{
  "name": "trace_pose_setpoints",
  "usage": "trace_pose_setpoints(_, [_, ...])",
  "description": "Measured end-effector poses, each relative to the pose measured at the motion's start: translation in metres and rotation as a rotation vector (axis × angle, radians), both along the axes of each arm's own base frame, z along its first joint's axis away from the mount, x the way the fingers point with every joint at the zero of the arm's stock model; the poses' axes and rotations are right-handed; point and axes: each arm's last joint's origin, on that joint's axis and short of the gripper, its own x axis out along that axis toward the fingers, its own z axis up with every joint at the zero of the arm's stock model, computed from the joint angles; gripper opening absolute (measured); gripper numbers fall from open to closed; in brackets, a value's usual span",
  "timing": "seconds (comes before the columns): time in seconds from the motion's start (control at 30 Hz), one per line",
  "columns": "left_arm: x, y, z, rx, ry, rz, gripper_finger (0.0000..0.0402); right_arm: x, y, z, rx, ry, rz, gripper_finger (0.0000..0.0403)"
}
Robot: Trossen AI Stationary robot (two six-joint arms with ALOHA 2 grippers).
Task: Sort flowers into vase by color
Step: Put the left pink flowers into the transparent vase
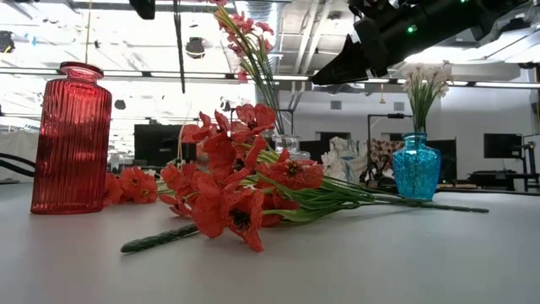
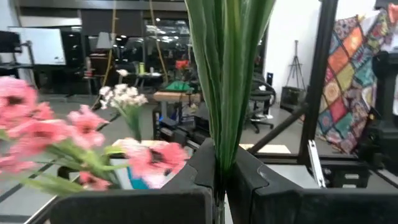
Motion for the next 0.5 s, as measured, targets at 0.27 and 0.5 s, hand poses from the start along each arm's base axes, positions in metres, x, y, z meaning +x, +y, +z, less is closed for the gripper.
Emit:
trace_pose_setpoints(0.27, [0.033,-0.024,-0.007,0.08,-0.086,-0.031,0.0002,0.0,0.0,0.0,0.0,-0.001,0.0,0.0214])
trace_pose_setpoints(0.5, [0.062,-0.031,-0.024,0.149,-0.099,0.01,0.0002,0.0,0.0,0.0,0.0,-0.001,-0.001,0.0214])
